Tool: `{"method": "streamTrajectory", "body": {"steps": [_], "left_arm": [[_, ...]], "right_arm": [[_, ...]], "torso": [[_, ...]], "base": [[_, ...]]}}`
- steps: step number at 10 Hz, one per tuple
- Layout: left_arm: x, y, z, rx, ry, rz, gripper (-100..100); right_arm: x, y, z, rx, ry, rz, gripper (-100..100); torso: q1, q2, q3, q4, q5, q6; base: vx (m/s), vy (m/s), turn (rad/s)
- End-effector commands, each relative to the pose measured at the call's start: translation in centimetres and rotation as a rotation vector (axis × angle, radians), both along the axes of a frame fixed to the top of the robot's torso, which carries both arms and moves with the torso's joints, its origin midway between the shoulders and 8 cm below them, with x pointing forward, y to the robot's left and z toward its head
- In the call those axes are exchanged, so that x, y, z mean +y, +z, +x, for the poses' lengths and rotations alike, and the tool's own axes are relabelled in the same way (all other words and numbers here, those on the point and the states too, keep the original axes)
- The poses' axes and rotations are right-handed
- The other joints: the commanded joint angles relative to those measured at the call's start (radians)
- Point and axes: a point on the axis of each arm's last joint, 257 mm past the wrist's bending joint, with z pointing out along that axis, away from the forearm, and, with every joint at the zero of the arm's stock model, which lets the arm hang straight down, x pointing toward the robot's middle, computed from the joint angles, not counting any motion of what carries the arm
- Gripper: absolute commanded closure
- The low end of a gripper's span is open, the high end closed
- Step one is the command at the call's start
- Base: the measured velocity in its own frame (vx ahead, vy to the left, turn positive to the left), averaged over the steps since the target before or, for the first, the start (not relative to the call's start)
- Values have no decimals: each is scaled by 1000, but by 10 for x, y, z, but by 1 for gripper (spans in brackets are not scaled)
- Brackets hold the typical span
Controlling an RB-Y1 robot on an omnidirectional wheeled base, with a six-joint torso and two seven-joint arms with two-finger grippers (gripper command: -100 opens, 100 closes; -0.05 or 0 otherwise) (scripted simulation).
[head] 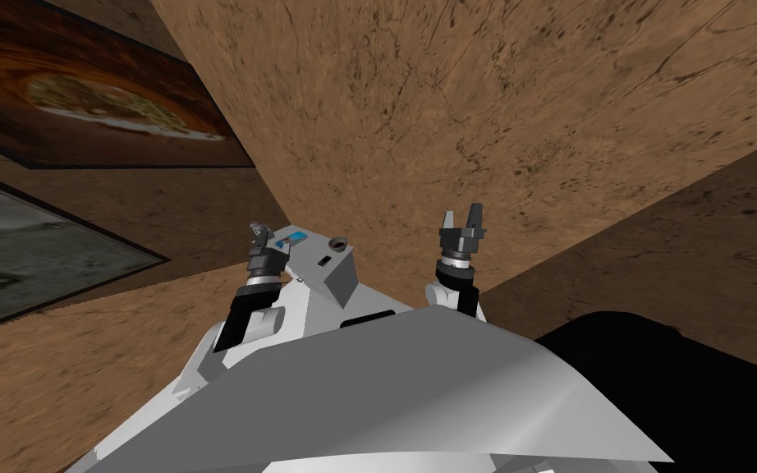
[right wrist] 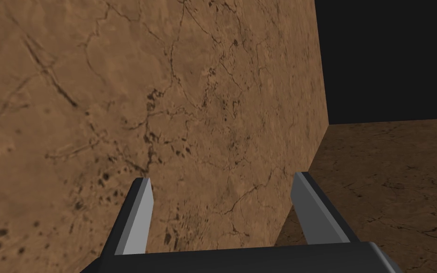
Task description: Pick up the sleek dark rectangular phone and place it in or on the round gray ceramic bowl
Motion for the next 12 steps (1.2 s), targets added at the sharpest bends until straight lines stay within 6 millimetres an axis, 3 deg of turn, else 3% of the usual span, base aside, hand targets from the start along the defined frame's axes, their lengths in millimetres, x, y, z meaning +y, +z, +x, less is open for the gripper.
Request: {"method": "streamTrajectory", "body": {"steps": [1, 2, 3, 5, 12], "left_arm": [[4, -10, 5, 33, 7, -17, -100], [16, -23, 16, 74, 18, -47, -100], [16, -23, 16, 74, 18, -47, -100], [38, -48, 35, 149, 39, -120, -100], [72, -104, 65, 314, 87, -271, -100]], "right_arm": [[0, 0, 0, 0, 0, 0, 0], [0, 0, 0, 0, 0, 0, 0], [0, 0, 0, 0, 0, 0, 0], [0, 0, 0, 0, 0, 0, 0], [0, 0, 0, 0, 0, 0, 0]], "torso": [[0, 0, 0, 0, 0, 0], [2, 0, 0, 0, 0, 0], [2, -1, 0, 0, 0, 0], [3, -1, 0, 0, 1, 0], [4, -1, -1, 0, 1, 0]], "base": [[-5, -55, 5], [8, -54, 4], [3, -38, 9], [-1, -48, 7], [4, -41, 3]]}}
